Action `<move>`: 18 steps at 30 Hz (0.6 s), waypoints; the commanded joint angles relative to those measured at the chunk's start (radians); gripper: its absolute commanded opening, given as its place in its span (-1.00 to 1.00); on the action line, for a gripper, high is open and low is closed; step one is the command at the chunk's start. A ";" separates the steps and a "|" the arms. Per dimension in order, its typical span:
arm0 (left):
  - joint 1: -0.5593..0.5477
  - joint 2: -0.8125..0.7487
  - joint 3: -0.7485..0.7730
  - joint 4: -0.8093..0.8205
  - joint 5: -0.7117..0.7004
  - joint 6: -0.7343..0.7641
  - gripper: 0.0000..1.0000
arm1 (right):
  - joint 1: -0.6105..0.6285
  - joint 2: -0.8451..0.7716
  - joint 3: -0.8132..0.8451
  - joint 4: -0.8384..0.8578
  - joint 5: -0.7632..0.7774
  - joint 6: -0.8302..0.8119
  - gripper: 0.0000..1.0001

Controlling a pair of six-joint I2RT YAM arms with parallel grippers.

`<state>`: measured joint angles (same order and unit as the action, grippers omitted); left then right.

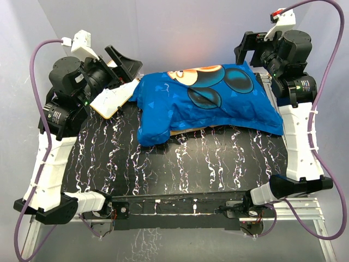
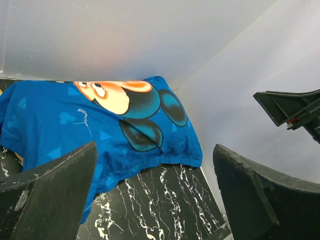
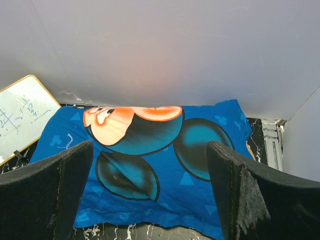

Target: Put the pillow into the pillowcase

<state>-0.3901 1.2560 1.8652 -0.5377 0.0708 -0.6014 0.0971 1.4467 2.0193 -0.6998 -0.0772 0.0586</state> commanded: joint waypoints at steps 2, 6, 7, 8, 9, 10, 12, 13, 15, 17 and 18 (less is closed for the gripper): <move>0.000 -0.048 -0.017 0.023 0.003 0.011 0.95 | 0.000 -0.024 -0.002 0.061 0.007 0.008 0.96; 0.001 -0.056 -0.035 0.030 0.004 0.008 0.95 | -0.001 -0.031 -0.008 0.063 0.006 0.007 0.96; 0.001 -0.058 -0.038 0.031 0.005 0.008 0.95 | 0.000 -0.032 -0.010 0.063 0.005 0.007 0.96; 0.000 -0.059 -0.042 0.033 0.006 0.006 0.95 | 0.000 -0.034 -0.012 0.063 0.007 0.007 0.97; 0.000 -0.061 -0.044 0.033 0.006 0.005 0.95 | -0.001 -0.036 -0.015 0.063 0.007 0.007 0.96; 0.001 -0.061 -0.045 0.034 0.006 0.005 0.95 | 0.000 -0.038 -0.018 0.063 0.008 0.007 0.96; 0.001 -0.065 -0.049 0.033 0.005 0.005 0.95 | 0.000 -0.043 -0.022 0.063 0.009 0.007 0.96; 0.001 -0.067 -0.051 0.033 0.004 0.004 0.95 | 0.000 -0.044 -0.024 0.063 0.008 0.007 0.96; 0.001 -0.070 -0.056 0.033 0.003 0.002 0.95 | 0.000 -0.049 -0.029 0.065 0.009 0.007 0.96; 0.001 -0.075 -0.063 0.038 0.003 0.000 0.95 | 0.000 -0.052 -0.032 0.064 0.009 0.009 0.96; 0.001 -0.078 -0.068 0.039 0.003 -0.003 0.95 | 0.000 -0.054 -0.035 0.065 0.009 0.010 0.97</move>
<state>-0.3901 1.2137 1.8118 -0.5236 0.0708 -0.6025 0.0971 1.4387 1.9854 -0.6971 -0.0776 0.0586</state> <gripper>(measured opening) 0.972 0.982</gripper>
